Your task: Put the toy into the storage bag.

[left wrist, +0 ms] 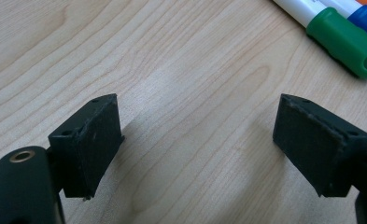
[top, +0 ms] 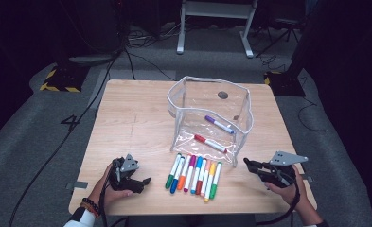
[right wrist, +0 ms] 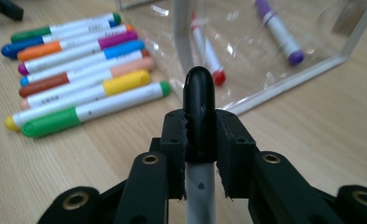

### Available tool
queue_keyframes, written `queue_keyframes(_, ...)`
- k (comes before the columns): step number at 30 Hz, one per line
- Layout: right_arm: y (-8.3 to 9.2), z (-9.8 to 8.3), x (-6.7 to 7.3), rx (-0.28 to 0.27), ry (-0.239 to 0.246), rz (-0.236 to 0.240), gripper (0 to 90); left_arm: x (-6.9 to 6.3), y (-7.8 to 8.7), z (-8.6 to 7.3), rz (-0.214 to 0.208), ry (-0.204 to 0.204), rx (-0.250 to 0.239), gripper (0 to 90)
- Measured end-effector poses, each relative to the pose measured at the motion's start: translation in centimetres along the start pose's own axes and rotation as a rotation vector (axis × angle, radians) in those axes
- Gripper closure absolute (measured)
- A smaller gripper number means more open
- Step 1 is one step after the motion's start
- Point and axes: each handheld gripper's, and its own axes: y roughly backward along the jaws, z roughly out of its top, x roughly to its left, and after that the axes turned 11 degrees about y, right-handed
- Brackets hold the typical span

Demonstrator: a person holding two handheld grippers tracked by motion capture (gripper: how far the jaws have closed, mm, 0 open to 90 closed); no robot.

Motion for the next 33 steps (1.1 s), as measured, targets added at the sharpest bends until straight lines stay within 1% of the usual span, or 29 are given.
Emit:
queue_keyframes(1, 0.0, 0.0, 0.0, 0.000, 0.000, 0.000, 74.9, 0.0, 0.0, 0.0, 0.000, 0.000, 0.000, 15.7)
queue_keyframes(2, 1.2, 0.8, -0.5, -0.025, 0.013, -0.020, 74.9, 0.0, 0.0, 0.0, 0.000, 0.000, 0.000, 15.7)
queue_keyframes(3, 1.2, 0.8, -0.5, -0.025, 0.013, -0.020, 74.9, 0.0, 0.0, 0.0, 0.000, 0.000, 0.000, 15.7)
queue_keyframes(4, 2.0, 1.3, -0.9, -0.039, 0.023, -0.039, 74.9, 0.0, 0.0, 0.0, 0.000, 0.000, 0.000, 15.7)
queue_keyframes(5, 2.0, 1.3, -0.9, -0.039, 0.023, -0.039, 74.9, 0.0, 0.0, 0.0, 0.000, 0.000, 0.000, 15.7)
queue_keyframes(6, 3.0, 2.1, -1.6, -0.068, 0.019, -0.053, 74.9, 0.0, 0.0, 0.0, 0.000, 0.000, 0.000, 15.7)
queue_keyframes(7, 3.5, 2.6, -1.9, -0.077, 0.023, -0.065, 74.9, 0.0, 0.0, 0.0, 0.000, 0.000, 0.000, 15.7)
queue_keyframes(11, 5.1, 5.1, -3.4, -0.099, 0.057, -0.099, 74.9, 0.0, 0.0, 0.0, 0.000, 0.000, 0.000, 15.7)
queue_keyframes(12, 5.4, 5.9, -3.7, -0.108, 0.061, -0.100, 74.9, 0.0, 0.0, 0.0, 0.000, 0.000, 0.000, 15.7)
queue_keyframes(13, 5.4, 5.9, -3.7, -0.108, 0.061, -0.100, 74.9, 0.0, 0.0, 0.0, 0.000, 0.000, 0.000, 15.7)
queue_keyframes(14, 5.9, 7.5, -4.4, -0.115, 0.078, -0.112, 74.9, 0.0, 0.0, 0.0, 0.000, 0.000, 0.000, 15.7)
queue_keyframes(16, 6.3, 9.2, -5.0, -0.126, 0.095, -0.116, 74.9, 0.0, 0.0, 0.0, 0.000, 0.000, 0.000, 15.7)
queue_keyframes(17, 6.3, 9.2, -5.0, -0.126, 0.095, -0.116, 74.9, 0.0, 0.0, 0.0, 0.000, 0.000, 0.000, 15.6)
queue_keyframes(18, 6.6, 11.0, -5.5, -0.137, 0.111, -0.122, 74.9, 0.0, 0.0, 0.0, -0.001, 0.000, 0.000, 15.6)
queue_keyframes(19, 6.6, 11.9, -5.7, -0.144, 0.119, -0.122, 74.9, 0.0, 0.0, 0.0, 0.000, 0.000, 0.000, 15.6)
queue_keyframes(21, 6.3, 13.9, -5.8, -0.154, 0.135, -0.116, 74.9, 0.0, 0.0, 0.0, -0.002, -0.001, 0.000, 15.6)
queue_keyframes(22, 6.0, 14.9, -5.8, -0.152, 0.149, -0.117, 74.9, 0.1, 0.0, 0.0, 0.001, -0.008, 0.003, 15.5)
queue_keyframes(24, 5.3, 16.9, -5.8, -0.157, 0.169, -0.098, 74.9, 0.0, 0.0, 0.0, -0.003, -0.004, 0.001, 15.5)
queue_keyframes(25, 5.0, 17.8, -5.8, -0.156, 0.185, -0.096, 74.9, 0.0, 0.0, 0.0, -0.003, -0.003, 0.001, 15.6)
queue_keyframes(26, 4.7, 18.7, -5.8, -0.162, 0.193, -0.089, 74.9, 0.0, 0.0, 0.0, -0.003, -0.003, 0.001, 15.6)
queue_keyframes(27, 4.4, 19.6, -5.9, -0.176, 0.186, -0.072, 74.9, 0.0, 0.0, 0.0, -0.003, -0.003, 0.002, 15.6)
queue_keyframes(29, 3.6, 21.2, -5.8, -0.158, 0.209, -0.073, 74.9, 0.0, 0.0, 0.0, -0.001, -0.005, 0.002, 15.6)
queue_keyframes(30, 3.2, 21.9, -5.7, -0.155, 0.219, -0.065, 74.9, 0.1, 0.0, 0.0, -0.002, -0.006, 0.002, 15.6)
queue_keyframes(31, 2.8, 22.5, -5.7, -0.154, 0.220, -0.055, 74.9, 0.1, 0.0, 0.0, 0.000, -0.007, 0.002, 15.6)
queue_keyframes(33, 1.7, 23.5, -5.5, -0.127, 0.234, -0.052, 74.9, 0.0, 0.0, 0.0, -0.004, -0.002, 0.002, 15.6)
